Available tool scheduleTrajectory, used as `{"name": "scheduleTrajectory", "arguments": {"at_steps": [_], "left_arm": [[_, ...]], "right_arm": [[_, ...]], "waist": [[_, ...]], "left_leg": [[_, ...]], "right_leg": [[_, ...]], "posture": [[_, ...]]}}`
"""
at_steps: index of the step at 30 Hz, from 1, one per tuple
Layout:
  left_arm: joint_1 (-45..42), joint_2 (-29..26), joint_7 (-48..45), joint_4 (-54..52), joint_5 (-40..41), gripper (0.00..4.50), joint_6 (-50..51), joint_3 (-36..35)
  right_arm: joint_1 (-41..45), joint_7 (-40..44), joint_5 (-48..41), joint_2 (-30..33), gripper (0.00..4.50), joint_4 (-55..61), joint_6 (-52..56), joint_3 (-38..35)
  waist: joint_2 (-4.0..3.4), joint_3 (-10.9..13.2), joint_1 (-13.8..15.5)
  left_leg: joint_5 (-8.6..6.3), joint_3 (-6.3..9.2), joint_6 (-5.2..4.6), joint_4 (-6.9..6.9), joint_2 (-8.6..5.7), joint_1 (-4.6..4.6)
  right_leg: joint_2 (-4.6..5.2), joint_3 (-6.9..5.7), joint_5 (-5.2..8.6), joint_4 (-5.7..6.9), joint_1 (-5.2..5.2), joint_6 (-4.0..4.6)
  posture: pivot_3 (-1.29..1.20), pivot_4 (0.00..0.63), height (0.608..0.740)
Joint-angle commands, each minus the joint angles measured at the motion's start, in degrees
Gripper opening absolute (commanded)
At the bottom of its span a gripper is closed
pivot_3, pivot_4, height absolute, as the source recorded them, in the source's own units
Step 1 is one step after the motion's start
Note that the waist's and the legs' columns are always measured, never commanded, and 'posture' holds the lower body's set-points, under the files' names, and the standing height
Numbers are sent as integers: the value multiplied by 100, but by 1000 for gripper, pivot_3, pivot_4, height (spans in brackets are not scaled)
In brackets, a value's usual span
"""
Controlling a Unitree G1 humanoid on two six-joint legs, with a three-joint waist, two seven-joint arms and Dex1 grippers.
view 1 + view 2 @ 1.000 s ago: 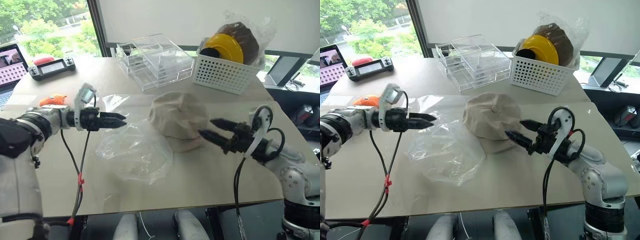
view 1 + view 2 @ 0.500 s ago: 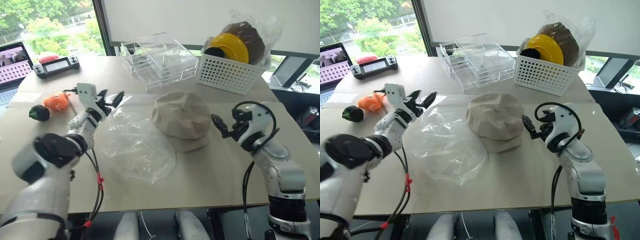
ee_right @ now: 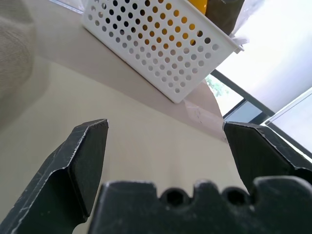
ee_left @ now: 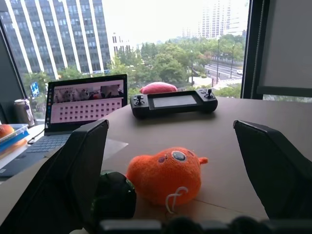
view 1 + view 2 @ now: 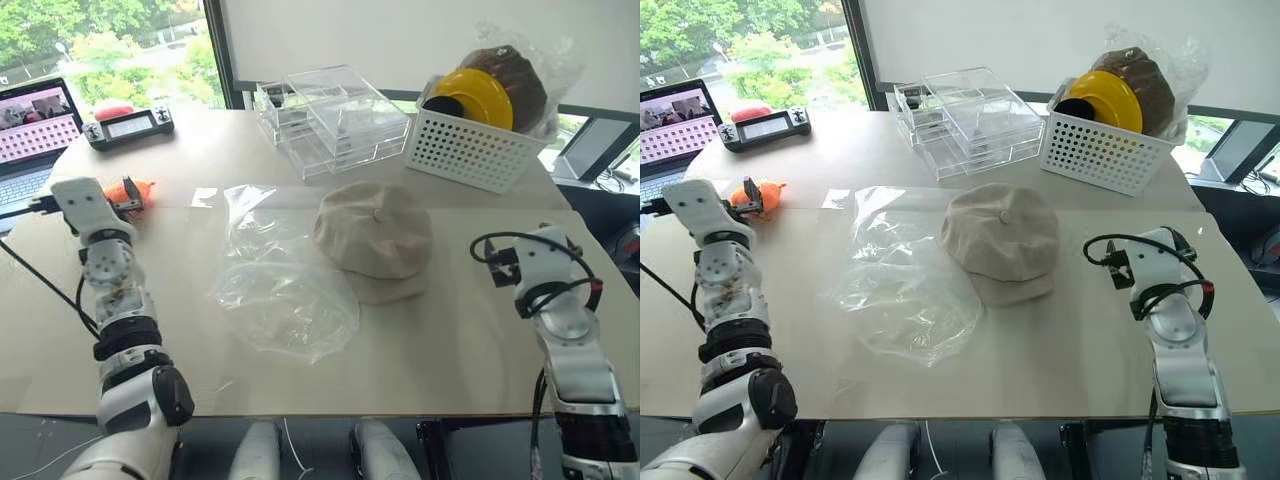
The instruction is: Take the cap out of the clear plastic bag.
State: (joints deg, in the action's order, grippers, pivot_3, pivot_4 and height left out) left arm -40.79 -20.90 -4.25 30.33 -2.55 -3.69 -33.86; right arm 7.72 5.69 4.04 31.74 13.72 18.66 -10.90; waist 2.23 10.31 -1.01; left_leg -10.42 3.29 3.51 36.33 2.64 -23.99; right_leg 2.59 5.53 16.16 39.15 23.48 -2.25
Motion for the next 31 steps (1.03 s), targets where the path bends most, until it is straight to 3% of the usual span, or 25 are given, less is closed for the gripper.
{"name": "scheduleTrajectory", "arguments": {"at_steps": [1, 9, 31], "left_arm": [[247, -78, -212, -653, 413, 4416, 650, 263], [775, -46, -438, -968, 1086, 4416, 1310, 442], [1223, 105, -557, -915, 1450, 4416, 1251, 1094]], "right_arm": [[-154, 67, 16, -67, 4489, 670, -52, -144], [-882, 101, 227, -404, 4489, 1172, -44, 49], [-863, 73, 400, -612, 4489, 918, -91, -127]], "waist": [[1, 0, -23], [1, -1, -137], [2, -1, -157]], "left_leg": [[0, 0, 0, -5, 0, 29], [-1, 0, 0, -14, 4, 71], [-1, 0, 1, -26, 6, 84]], "right_leg": [[0, -1, 2, -11, -33, -3], [-4, -1, 6, -28, -76, -9], [-5, 0, 9, -41, -88, -14]], "posture": [[0, 150, 735], [0, 150, 735], [0, 150, 735]]}}
